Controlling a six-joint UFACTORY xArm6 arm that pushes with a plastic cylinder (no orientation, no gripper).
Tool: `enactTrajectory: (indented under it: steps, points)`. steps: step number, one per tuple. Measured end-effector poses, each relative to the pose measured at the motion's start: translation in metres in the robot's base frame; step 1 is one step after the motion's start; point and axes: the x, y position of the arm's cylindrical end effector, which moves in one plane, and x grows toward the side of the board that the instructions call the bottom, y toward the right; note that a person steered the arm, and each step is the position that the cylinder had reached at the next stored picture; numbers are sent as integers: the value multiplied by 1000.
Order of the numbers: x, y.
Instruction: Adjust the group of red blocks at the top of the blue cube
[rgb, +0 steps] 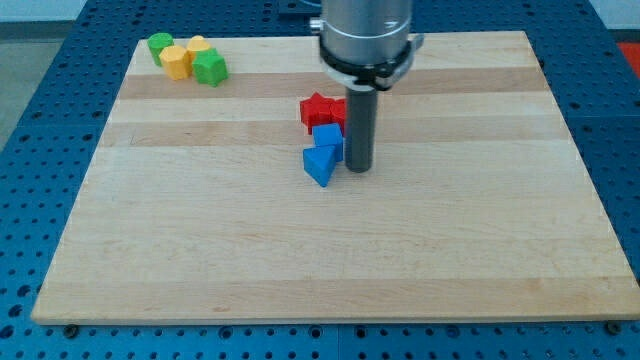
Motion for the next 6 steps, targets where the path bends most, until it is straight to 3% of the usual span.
enactTrajectory:
  steps: [2,4,6]
  points:
    - [-63,39]
    - [-119,18]
    - [-122,-17]
